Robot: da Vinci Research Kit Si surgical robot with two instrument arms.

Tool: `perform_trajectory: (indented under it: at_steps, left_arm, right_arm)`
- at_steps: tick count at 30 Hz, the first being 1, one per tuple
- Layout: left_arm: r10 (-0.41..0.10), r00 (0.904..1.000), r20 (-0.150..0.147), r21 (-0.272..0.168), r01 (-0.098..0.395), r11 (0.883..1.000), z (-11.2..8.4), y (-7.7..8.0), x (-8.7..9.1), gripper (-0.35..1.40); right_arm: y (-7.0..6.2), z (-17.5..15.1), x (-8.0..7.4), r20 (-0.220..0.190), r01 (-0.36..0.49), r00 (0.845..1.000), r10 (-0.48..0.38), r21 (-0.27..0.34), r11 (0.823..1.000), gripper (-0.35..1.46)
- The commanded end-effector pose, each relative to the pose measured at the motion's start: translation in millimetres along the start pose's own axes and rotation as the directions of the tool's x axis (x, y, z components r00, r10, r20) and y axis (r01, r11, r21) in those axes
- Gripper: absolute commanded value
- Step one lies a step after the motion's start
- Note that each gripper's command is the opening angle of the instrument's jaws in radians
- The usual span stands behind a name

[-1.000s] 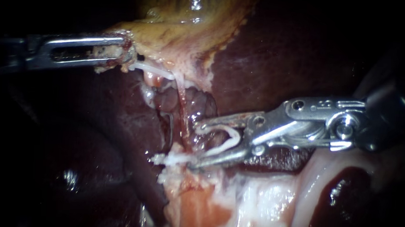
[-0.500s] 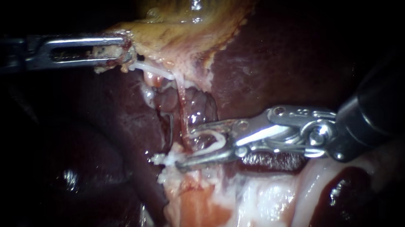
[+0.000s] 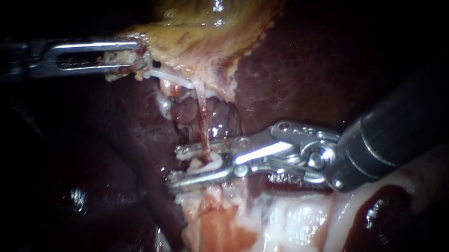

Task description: Clipping second clip right tube

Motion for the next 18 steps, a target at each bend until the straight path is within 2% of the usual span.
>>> perform_trajectory:
  at_steps: [1, 11, 18]
  left_arm:
    - [0.000, 1.0000, 0.000, 0.000, 0.000, 1.000, 0.0, 0.0, 0.0, -0.35]
    - [0.001, 1.0000, 0.001, -0.001, -0.001, 1.000, -0.2, -0.1, -0.1, -0.35]
    - [0.001, 1.0000, 0.001, -0.001, -0.001, 1.000, -0.3, -0.1, -0.2, -0.35]
  right_arm:
    - [-0.3, -0.1, 0.2, 0.001, 0.001, 1.000, -0.001, 0.002, 1.000, 0.47]
    - [-3.7, -0.5, 1.0, -0.021, 0.002, 1.000, -0.001, 0.057, 0.998, 0.48]
    - [-4.2, -1.7, 2.0, -0.026, -0.004, 1.000, 0.006, 0.068, 0.998, 0.43]
